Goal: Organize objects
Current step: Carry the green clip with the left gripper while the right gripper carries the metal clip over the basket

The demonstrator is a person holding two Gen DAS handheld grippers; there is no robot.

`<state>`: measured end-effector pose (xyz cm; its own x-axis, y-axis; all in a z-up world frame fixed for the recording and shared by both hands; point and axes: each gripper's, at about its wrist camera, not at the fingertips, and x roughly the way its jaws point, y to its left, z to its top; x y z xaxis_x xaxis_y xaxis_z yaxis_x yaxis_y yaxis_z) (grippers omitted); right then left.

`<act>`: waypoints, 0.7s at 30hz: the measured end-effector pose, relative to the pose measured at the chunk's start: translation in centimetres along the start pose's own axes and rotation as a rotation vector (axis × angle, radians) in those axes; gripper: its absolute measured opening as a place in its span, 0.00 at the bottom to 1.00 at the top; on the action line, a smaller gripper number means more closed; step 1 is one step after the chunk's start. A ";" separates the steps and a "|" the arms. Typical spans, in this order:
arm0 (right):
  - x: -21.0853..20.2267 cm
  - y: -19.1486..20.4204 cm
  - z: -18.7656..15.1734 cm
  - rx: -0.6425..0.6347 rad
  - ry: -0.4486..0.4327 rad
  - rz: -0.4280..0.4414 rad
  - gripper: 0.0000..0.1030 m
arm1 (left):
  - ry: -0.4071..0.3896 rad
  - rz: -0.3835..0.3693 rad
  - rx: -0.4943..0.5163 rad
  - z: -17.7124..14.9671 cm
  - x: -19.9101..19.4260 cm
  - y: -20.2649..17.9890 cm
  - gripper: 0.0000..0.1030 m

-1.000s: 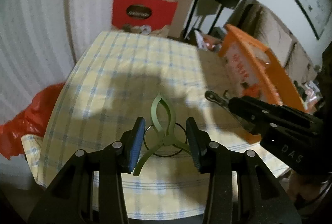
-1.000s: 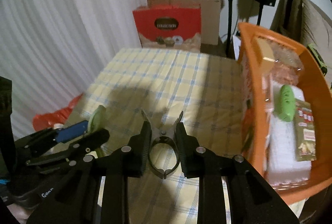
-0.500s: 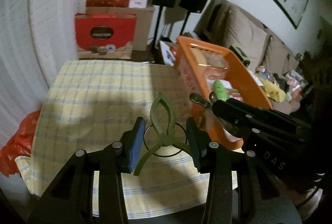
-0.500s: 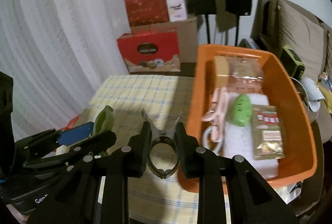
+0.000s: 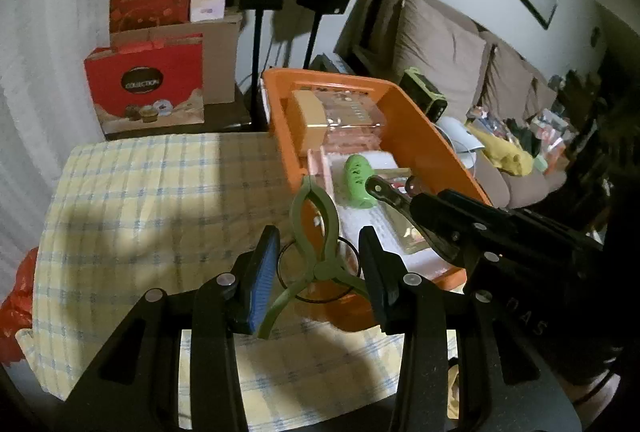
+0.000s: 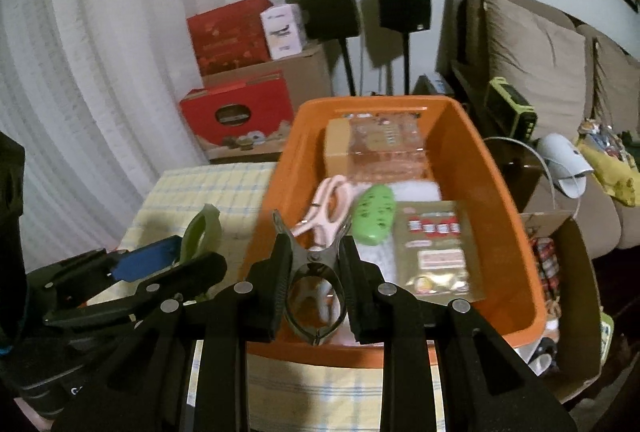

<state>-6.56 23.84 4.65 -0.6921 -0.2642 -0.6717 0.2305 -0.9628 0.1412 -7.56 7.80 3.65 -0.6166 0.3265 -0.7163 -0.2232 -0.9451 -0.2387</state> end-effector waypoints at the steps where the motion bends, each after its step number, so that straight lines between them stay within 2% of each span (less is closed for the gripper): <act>1: -0.1 -0.4 0.0 0.004 -0.001 -0.003 0.24 | 0.000 0.002 0.006 0.1 0.2 -0.4 0.37; 11: -0.3 -3.3 -0.3 0.026 0.005 -0.030 0.24 | -0.003 0.024 0.049 1.1 1.7 -3.2 0.37; 21: 1.4 -5.8 -0.9 0.057 0.038 -0.029 0.24 | 0.018 0.049 0.072 1.3 4.2 -4.8 0.37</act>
<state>-8.22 29.12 2.25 -0.6712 -0.2350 -0.7030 0.1705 -0.9719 0.1620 -10.10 13.72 2.61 -0.6147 0.2789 -0.7378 -0.2467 -0.9565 -0.1560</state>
